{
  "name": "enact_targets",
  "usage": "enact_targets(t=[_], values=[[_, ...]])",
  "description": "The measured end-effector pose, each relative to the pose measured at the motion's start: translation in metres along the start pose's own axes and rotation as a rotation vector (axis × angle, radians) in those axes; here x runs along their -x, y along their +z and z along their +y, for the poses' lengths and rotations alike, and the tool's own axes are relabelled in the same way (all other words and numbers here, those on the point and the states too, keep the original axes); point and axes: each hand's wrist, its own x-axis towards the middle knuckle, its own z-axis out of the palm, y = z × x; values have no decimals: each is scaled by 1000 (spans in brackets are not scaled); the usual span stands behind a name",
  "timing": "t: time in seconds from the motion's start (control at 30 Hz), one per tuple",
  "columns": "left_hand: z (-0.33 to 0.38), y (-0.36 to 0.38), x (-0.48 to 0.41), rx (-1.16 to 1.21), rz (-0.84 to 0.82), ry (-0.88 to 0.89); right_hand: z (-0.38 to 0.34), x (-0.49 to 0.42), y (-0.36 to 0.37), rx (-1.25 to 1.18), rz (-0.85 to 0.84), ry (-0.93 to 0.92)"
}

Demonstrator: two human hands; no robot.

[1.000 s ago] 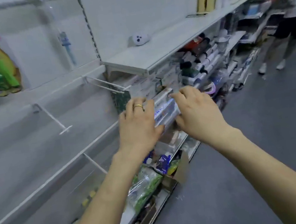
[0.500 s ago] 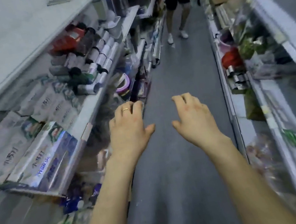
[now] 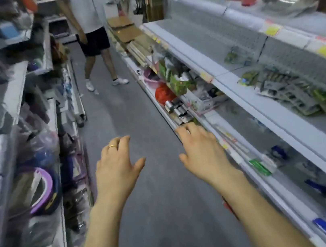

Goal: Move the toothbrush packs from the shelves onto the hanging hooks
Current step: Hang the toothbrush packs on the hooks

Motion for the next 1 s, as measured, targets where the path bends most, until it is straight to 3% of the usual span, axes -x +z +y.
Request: enact_targets(t=[0.37,0.73,1.0], values=[[142,108,-230,101,-114,490,172,-108,16,-35,110,492],[274,221,-353,159,-336,790,313,-146,44,-151,94,901],[359,307,-423,131,-452,1058,401,-148,65,-224,224,1287]])
